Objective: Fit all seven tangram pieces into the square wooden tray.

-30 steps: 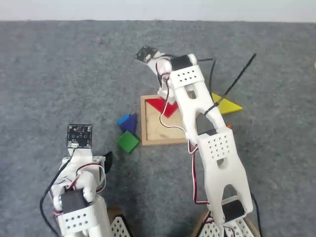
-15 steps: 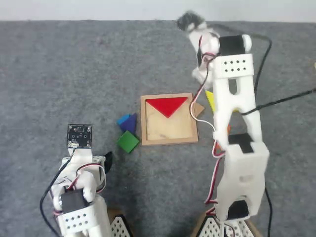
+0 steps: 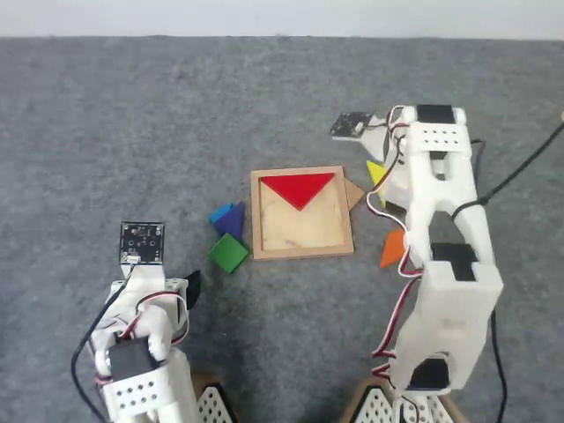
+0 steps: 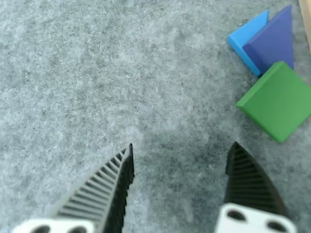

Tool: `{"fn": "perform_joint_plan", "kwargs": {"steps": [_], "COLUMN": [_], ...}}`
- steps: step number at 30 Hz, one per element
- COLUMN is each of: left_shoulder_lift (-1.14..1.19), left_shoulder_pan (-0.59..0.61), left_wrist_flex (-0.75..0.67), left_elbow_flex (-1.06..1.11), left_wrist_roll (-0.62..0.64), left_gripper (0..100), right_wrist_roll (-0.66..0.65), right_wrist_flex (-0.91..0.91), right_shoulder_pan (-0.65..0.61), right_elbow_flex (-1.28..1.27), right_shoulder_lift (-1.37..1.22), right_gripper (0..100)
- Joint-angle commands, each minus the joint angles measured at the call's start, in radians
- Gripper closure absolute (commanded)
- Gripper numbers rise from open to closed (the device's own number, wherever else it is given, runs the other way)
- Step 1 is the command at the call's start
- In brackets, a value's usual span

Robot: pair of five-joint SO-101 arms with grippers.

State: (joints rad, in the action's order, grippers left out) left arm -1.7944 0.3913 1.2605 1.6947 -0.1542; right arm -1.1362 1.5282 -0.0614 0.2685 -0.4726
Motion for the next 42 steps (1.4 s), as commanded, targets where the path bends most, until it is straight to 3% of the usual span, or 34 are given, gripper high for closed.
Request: {"fn": "perform_joint_plan", "kwargs": {"steps": [1,11,19,25,42], "left_shoulder_lift": [-0.021,-0.021,-0.021,-0.021,-0.021], "left_shoulder_pan": [0.0,0.0,0.0,0.0,0.0], "left_wrist_flex": [0.003,0.003,0.003,0.003,0.003], "left_elbow_flex": [-0.012,-0.012,-0.012,-0.012,-0.012], "left_wrist_roll": [0.005,0.005,0.005,0.005,0.005], "left_gripper": [70,70,70,70,70], "right_wrist_roll": [-0.046,-0.038,0.077,0.078,0.086], "right_wrist_flex": [-0.071,-0.185,-0.214,-0.157,0.209], "right_shoulder_pan": [0.013,-0.007,-0.008,-0.007,-0.008], "right_elbow_flex": [0.006,0.008,0.068,0.13,0.275], "right_shoulder_lift": [-0.007,-0.139,-0.213,-0.277,-0.255], "right_gripper": [50.5,50.4,51.2,69.7,70.2]}}
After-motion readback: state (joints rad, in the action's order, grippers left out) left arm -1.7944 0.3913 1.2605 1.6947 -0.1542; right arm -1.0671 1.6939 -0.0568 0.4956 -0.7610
